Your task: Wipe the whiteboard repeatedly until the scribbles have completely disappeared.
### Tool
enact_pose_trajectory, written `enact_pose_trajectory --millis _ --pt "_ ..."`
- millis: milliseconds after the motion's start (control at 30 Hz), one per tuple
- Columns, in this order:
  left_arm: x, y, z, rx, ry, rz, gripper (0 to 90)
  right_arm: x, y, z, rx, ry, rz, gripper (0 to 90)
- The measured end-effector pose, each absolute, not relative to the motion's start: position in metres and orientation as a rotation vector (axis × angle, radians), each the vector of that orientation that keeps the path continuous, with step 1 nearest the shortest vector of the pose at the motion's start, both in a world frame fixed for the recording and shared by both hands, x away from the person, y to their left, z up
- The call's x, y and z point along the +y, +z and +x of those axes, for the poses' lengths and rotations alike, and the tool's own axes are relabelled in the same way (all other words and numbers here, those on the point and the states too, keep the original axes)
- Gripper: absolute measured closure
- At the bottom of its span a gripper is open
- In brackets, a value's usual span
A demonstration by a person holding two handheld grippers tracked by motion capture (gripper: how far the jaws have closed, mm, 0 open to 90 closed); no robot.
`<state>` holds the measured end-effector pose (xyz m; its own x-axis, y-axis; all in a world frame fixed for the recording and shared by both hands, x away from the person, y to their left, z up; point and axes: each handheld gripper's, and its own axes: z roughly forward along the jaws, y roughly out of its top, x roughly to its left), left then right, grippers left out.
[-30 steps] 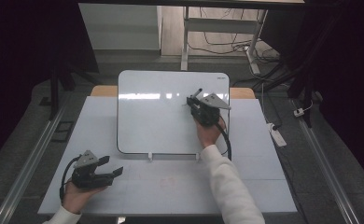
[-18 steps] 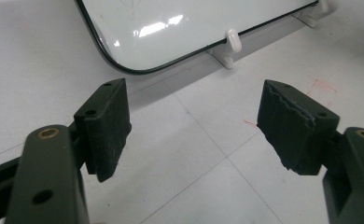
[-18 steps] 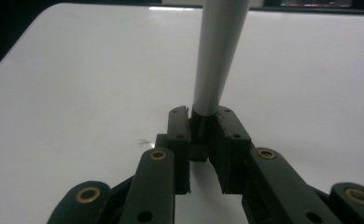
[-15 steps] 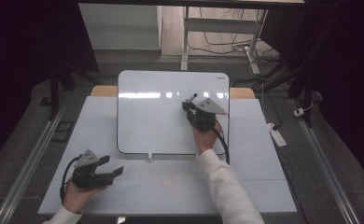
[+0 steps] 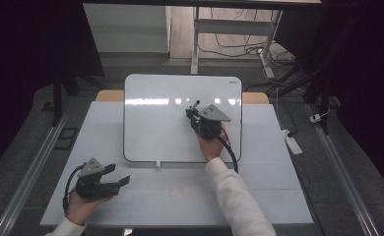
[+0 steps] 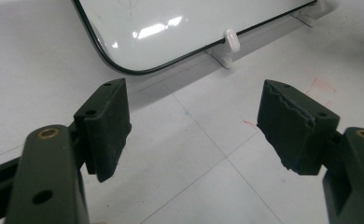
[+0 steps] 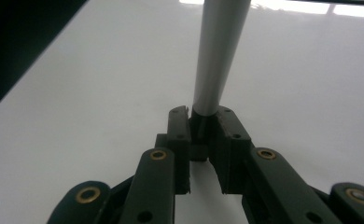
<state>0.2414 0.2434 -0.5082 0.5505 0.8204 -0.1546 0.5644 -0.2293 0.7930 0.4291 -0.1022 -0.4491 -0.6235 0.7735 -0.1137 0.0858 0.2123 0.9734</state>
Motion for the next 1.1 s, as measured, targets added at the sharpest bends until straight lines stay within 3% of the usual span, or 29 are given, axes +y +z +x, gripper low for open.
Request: enact_pose_trajectory --millis 167,400,567,800,1100 --pt "0.243 -0.508 0.241 1.12 0.374 1.921 26.1 -0.139 -0.443 0.433 1.787 1.443 0.907 77.5" --pt "0.243 -0.507 0.241 1.124 0.379 1.92 26.1 -0.107 -0.452 0.423 1.883 1.427 0.792 77.5" --pt "0.245 -0.507 0.24 1.127 0.38 1.913 26.1 -0.136 -0.447 0.429 1.789 1.437 0.911 77.5" --pt "0.244 -0.506 0.239 1.125 0.386 1.914 26.1 -0.112 -0.456 0.421 1.867 1.448 0.825 77.5" --pt "0.244 -0.506 0.24 1.12 0.388 1.908 26.1 -0.147 -0.449 0.417 1.889 1.425 0.876 77.5"
